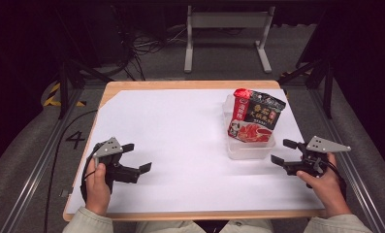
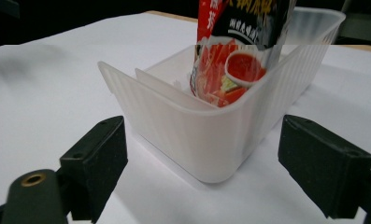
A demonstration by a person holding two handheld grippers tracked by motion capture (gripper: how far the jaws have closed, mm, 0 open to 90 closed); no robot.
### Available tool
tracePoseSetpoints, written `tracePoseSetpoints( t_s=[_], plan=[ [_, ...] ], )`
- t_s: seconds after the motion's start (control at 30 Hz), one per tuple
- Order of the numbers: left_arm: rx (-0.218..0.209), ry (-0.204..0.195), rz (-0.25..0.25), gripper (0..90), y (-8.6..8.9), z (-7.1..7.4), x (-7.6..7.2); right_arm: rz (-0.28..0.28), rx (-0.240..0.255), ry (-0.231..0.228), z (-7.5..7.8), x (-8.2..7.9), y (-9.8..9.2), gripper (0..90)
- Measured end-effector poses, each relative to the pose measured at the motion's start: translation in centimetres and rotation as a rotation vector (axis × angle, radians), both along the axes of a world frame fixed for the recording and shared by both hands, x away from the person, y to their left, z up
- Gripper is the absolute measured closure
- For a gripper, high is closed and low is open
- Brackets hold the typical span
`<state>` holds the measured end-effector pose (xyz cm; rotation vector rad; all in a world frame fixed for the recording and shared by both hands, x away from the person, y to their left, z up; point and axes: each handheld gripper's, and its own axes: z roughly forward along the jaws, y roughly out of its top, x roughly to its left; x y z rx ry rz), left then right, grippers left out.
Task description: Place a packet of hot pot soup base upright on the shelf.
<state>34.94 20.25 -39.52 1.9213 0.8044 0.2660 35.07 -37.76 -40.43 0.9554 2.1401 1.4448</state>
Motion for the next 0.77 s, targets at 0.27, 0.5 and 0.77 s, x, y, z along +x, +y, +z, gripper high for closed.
tracePoseSetpoints(
  t_s=[0.27, 0.5, 0.77],
  plan=[
    [-0.006, 0.008, 0.009, 2.6, 0.2, -0.6, 0.2, -0.016, -0.014, 0.029, -1.3, 0.5, 0.1, 15.7],
    [-0.011, 0.024, 0.007, 2.6, 0.3, -1.0, 0.3, -0.018, -0.057, 0.064, -2.4, 0.7, 0.7, 15.7],
    [-0.013, 0.035, 0.003, 2.6, 0.4, -1.4, 0.3, -0.036, -0.077, 0.085, -2.9, 0.9, 1.2, 15.8]
  ],
)
